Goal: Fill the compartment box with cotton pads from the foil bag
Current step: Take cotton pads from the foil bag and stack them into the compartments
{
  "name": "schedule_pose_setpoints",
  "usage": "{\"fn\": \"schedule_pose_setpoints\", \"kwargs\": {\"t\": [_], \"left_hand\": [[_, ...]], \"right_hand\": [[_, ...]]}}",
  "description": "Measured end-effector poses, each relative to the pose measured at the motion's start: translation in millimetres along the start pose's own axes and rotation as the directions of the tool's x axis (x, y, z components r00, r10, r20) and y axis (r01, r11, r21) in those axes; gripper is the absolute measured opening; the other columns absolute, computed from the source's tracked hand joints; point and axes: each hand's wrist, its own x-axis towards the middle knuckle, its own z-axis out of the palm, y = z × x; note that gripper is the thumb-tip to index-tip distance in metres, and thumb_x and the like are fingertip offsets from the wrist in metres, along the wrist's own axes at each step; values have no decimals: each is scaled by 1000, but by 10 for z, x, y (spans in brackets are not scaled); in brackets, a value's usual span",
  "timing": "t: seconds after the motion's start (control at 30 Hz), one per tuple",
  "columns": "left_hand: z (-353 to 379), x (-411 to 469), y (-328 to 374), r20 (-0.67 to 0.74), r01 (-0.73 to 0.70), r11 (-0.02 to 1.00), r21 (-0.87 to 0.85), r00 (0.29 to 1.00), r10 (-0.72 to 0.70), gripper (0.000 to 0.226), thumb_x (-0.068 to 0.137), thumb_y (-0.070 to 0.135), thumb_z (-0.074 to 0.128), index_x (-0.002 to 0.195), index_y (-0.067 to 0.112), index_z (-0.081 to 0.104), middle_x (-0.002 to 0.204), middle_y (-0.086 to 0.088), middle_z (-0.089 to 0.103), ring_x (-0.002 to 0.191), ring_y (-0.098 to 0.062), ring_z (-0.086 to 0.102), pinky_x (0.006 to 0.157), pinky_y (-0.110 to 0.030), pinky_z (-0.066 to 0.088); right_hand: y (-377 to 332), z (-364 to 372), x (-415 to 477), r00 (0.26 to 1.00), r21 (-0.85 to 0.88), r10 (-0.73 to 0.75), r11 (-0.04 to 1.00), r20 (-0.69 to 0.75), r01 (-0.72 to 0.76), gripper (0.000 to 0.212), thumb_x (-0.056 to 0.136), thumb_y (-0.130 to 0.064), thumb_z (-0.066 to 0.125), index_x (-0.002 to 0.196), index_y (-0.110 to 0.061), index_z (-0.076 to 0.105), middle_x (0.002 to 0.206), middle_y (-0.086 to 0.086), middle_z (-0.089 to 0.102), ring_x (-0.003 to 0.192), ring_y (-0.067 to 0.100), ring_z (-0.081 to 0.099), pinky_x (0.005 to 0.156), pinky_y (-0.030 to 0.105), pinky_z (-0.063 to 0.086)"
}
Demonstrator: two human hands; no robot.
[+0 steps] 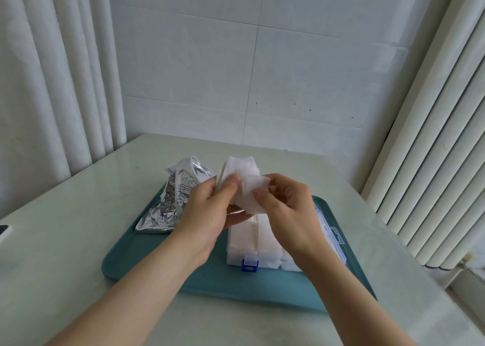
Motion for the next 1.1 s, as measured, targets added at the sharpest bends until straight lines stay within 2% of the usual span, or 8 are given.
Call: {"fn": "schedule_pose_setpoints", "kwargs": {"t": [0.07, 0.17, 0.23, 0.37, 0.53, 0.8, 0.93, 1.1], "left_hand": [[-14, 4, -13, -3, -58, 992, 109, 998, 58, 27, 109, 29, 58, 113, 8, 74, 103, -16, 79, 95, -31, 79, 78, -40, 65], [-17, -15, -6, 35, -117, 975, 191, 993, 113, 24, 109, 26, 58, 109, 11, 76, 97, -13, 80, 92, -28, 79, 74, -38, 65], [-15, -21, -1, 44, -126, 971, 204, 992, 120, 23, 108, 26, 59, 108, 11, 76, 96, -12, 81, 91, -27, 80, 74, -37, 65], [-15, -21, -5, 31, -131, 967, 218, 991, 127, 24, 108, 28, 58, 107, 14, 77, 97, -12, 80, 90, -27, 80, 74, -39, 66], [-23, -10, -16, 16, -113, 970, 213, 994, 112, 26, 110, 28, 56, 108, 11, 75, 96, -12, 80, 91, -27, 80, 76, -43, 67], [-52, 12, -20, -58, -137, 970, 202, 987, 151, 26, 111, 24, 54, 108, 6, 74, 94, -11, 80, 89, -26, 80, 74, -41, 67], [-68, 22, -25, -78, -132, 966, 224, 985, 153, 26, 110, 25, 55, 107, 7, 74, 94, -12, 80, 88, -27, 80, 73, -41, 67], [-65, 3, -14, -29, -152, 952, 265, 986, 165, 25, 109, 25, 57, 104, 11, 77, 90, -14, 79, 85, -28, 78, 69, -40, 67]], "right_hand": [[25, -6, 13, 1000, -37, -17, 999, -19, 16, 18, 96, -7, 63, 95, -22, 74, 79, 1, 73, 75, 24, 67, 69, 43, 55], [58, -16, 15, 996, -127, -66, 990, -51, 59, 26, 96, -11, 66, 113, -30, 66, 76, -3, 66, 67, 10, 62, 61, 25, 50], [71, -32, 15, 995, -182, -92, 980, -49, 82, 34, 96, -12, 67, 121, -36, 62, 83, -4, 63, 70, 12, 63, 60, 21, 50], [90, -29, 23, 994, -264, -87, 962, -59, 68, 31, 92, -21, 75, 114, -38, 63, 109, -11, 59, 84, 0, 65, 66, 13, 52], [104, -69, 43, 994, -263, -57, 964, -88, 32, 28, 86, -20, 82, 104, -32, 64, 103, -21, 68, 82, 2, 69, 68, 19, 58], [65, -164, 76, 981, 51, 77, 996, -177, -69, 8, 89, -10, 74, 89, -18, 72, 86, -5, 76, 75, 19, 73, 64, 36, 61], [47, -233, 103, 984, 218, 140, 969, -106, -114, 10, 86, 1, 68, 86, -8, 72, 78, 4, 72, 66, 17, 62, 57, 30, 51], [13, -224, 61, 997, 169, 61, 983, 48, -68, 18, 91, 4, 66, 92, -12, 75, 85, 2, 75, 73, 16, 69, 65, 31, 59]]}}
